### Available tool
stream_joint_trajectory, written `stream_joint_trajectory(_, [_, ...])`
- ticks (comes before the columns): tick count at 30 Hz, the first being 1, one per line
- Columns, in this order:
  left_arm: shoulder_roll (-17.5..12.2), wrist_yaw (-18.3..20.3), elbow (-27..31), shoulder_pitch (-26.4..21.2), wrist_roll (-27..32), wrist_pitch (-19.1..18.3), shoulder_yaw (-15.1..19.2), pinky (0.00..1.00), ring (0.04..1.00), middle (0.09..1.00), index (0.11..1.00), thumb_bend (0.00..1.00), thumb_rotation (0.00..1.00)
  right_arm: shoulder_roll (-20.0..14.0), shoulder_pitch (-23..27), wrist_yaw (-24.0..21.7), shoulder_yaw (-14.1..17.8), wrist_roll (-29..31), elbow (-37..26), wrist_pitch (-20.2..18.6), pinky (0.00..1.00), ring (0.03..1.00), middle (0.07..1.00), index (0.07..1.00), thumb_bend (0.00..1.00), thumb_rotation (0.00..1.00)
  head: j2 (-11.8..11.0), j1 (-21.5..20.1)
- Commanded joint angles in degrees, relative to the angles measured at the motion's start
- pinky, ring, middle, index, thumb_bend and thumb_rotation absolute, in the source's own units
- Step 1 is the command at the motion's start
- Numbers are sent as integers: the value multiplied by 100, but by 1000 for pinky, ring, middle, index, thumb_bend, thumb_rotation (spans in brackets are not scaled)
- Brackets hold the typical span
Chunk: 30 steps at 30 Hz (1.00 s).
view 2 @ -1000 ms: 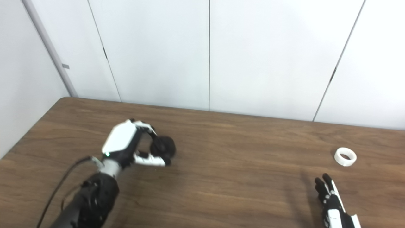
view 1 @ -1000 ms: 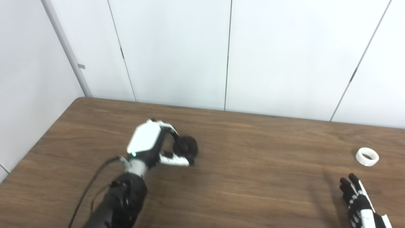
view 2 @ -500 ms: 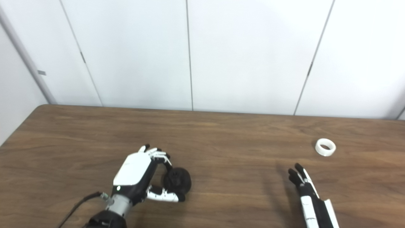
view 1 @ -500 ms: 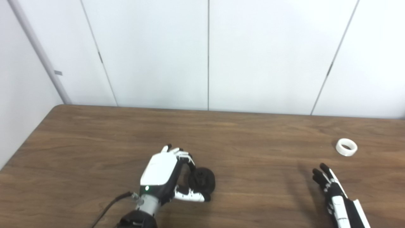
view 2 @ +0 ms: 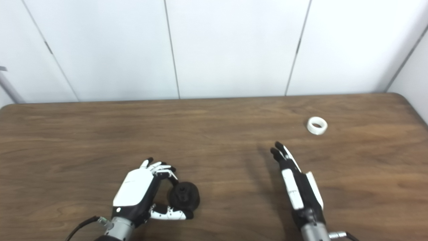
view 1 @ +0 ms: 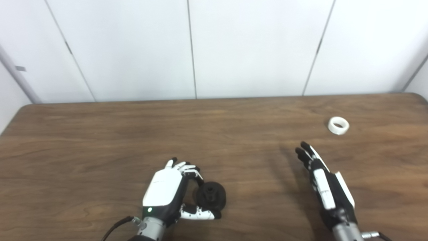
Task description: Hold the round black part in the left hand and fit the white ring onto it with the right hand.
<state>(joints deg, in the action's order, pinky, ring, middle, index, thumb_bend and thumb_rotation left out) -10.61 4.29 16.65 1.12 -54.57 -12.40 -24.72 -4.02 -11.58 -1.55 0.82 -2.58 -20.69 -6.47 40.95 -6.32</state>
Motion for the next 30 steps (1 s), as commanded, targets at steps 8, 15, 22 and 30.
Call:
stream_joint_trajectory(8, [30,-163,-37,215,-332,257,-103,991,882,791,484,524,54,167,-312,175,-76,-36,-396,-108,1000,943,903,930,533,1000,235,-206])
stream_joint_trajectory(15, [13,-171,-134,349,-438,352,-152,1000,892,796,485,523,54,-12,-165,234,115,-77,-502,-197,1000,933,907,919,510,946,304,-260])
stream_joint_trajectory(22, [28,-257,-211,387,-470,369,-164,1000,891,794,485,524,53,-308,220,230,422,-471,-809,-616,937,935,911,910,522,856,319,-351])
stream_joint_trajectory(30, [-68,-279,-264,459,-461,393,-134,1000,892,799,485,523,54,-936,1079,295,638,-1794,-787,-1469,852,883,876,804,572,607,295,-687])
